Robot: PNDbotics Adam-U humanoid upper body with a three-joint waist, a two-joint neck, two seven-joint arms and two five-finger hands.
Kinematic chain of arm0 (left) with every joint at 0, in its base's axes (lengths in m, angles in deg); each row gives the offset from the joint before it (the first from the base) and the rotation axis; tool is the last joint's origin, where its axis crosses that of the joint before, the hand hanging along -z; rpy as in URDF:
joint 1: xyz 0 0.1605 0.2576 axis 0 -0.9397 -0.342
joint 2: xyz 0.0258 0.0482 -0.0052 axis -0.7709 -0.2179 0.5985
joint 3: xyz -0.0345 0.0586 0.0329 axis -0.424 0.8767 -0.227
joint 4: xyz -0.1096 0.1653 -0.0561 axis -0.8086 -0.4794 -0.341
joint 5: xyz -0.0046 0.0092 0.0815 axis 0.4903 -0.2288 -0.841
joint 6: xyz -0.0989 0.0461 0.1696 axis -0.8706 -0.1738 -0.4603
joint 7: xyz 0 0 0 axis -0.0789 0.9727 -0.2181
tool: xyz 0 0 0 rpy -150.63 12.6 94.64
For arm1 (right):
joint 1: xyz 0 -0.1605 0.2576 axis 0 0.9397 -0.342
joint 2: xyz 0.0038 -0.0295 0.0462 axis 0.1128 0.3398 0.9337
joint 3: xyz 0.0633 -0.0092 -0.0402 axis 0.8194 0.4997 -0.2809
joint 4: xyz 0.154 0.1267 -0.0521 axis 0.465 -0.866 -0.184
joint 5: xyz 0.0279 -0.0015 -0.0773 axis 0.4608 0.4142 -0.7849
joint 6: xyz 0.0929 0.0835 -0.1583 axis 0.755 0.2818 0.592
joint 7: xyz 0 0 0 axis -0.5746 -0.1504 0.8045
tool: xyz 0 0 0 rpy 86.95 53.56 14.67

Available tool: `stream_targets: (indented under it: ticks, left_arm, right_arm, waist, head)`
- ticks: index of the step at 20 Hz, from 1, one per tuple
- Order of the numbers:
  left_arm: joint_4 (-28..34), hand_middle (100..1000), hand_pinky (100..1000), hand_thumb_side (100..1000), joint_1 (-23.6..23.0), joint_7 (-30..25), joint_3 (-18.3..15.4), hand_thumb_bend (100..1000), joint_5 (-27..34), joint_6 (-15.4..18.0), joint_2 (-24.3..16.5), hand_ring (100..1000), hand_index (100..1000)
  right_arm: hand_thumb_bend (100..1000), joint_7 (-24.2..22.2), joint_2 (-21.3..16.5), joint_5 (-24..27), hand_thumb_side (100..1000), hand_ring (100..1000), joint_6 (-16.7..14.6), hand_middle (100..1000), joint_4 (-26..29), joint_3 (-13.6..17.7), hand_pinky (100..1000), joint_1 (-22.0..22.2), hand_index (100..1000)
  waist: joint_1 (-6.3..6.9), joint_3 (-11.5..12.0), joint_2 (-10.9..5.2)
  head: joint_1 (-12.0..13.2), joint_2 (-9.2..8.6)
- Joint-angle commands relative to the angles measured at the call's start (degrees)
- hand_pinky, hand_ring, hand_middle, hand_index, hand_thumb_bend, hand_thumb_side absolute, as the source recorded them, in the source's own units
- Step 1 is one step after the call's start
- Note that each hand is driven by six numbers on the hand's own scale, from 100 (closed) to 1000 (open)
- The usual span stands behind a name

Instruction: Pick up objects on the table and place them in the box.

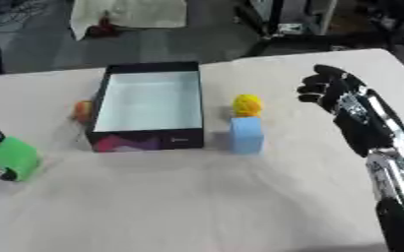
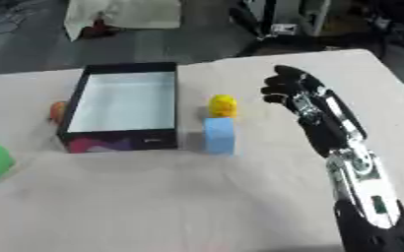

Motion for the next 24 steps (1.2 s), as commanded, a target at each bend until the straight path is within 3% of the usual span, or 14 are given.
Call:
stream_targets:
  ticks: [1, 3, 7, 12, 16, 19, 24]
  left_arm:
    - [0.52, 755, 719, 340, 0.56, -0.07, -1.07, 328, -0.35, -0.29, -0.81, 678, 821]
    - [1.24, 677, 665, 263, 0.62, -0.07, -1.43, 225, -0.54, -0.39, -0.7, 604, 758]
    - [3.25, 585, 602, 230, 0.8, -0.07, -2.32, 160, -0.79, -0.92, -0.86, 525, 680]
    - [5.59, 576, 606, 223, 1.12, 0.07, -3.14, 145, -0.43, -2.12, -1.4, 517, 677]
    - [10.08, 575, 615, 230, 5.93, 1.0, -5.9, 161, -2.88, -2.86, -1.23, 515, 681]
    - [11.74, 570, 615, 226, 10.4, 2.0, -6.66, 159, -5.56, -4.08, 2.33, 511, 683]
    - [6.18, 576, 622, 234, 18.0, 3.74, -6.27, 166, -10.26, -4.69, 9.85, 515, 690]
  right_arm:
    - [100, 0.11, -0.56, -0.46, 574, 755, 0.05, 709, 0.36, 0.43, 773, -0.7, 847]
    - [100, 0.16, -0.52, -0.45, 576, 756, 0.08, 709, 0.34, 0.46, 773, -0.71, 847]
    - [100, 0.16, -0.46, -0.46, 575, 756, 0.13, 709, 0.31, 0.48, 773, -0.69, 847]
    - [100, 0.12, -0.49, -0.45, 575, 756, 0.12, 709, 0.31, 0.45, 773, -0.56, 847]
    - [100, -0.02, -0.4, -0.44, 577, 756, 0.16, 709, 0.23, 0.32, 773, -0.3, 847]
    - [100, -0.37, -0.1, -0.43, 577, 756, 0.25, 709, 0.15, -0.05, 773, -0.23, 847]
    - [100, -0.62, 0.37, -0.34, 581, 756, 0.31, 709, 0.12, -0.16, 773, -0.35, 847]
  waist:
    - [0.52, -0.02, -1.22]
    - [0.53, -0.03, -1.22]
    - [0.54, 0.0, -1.24]
    - [0.52, -0.01, -1.42]
    - [0.52, 0.03, -1.7]
    - [0.31, -0.43, -1.83]
    - [-0.1, -1.3, -1.66]
  head:
    - [-0.32, -0.11]
    - [-0.34, -0.11]
    - [-0.44, -0.11]
    - [-0.45, -0.11]
    - [-0.19, -0.11]
    - [0.32, -0.11]
    - [0.88, -0.11]
